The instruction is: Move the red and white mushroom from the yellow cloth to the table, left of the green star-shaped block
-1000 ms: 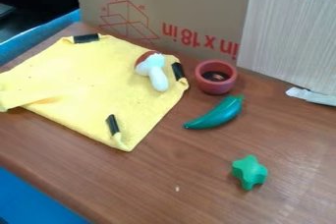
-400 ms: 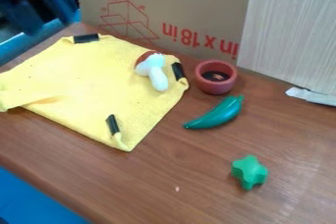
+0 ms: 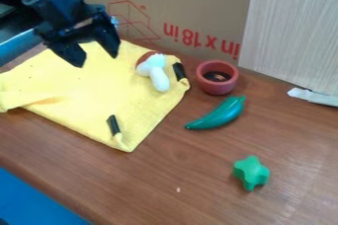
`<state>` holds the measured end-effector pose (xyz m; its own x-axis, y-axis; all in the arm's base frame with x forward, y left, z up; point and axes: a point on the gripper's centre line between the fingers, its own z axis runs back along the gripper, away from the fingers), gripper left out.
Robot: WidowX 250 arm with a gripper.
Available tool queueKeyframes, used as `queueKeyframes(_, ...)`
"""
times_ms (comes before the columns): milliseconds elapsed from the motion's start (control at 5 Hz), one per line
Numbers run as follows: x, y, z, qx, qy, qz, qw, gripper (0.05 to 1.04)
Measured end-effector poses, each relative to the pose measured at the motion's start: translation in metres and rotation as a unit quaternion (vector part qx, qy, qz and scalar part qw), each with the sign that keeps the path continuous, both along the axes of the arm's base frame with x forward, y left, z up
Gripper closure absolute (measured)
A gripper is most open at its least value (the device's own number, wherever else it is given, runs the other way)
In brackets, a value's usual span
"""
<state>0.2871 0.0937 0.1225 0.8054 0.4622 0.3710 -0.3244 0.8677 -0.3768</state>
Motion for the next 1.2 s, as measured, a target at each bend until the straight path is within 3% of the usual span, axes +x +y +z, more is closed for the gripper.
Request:
queueKeyframes(200,0.018,0.001,-0.01,-0.015,-0.05,0.072,0.996,0.082)
queueKeyframes(400,0.028,0.005,-0.017,-0.02,-0.1,0.167,0.9806,0.082)
queueKeyframes(600,0.034,0.008,-0.03,-0.026,-0.101,0.218,0.9703,0.082)
queueKeyframes(800,0.042,0.002,-0.052,-0.012,-0.083,0.224,0.9711,0.082)
queueKeyframes(1200,0.074,0.001,-0.068,0.002,-0.068,0.238,0.969,0.082)
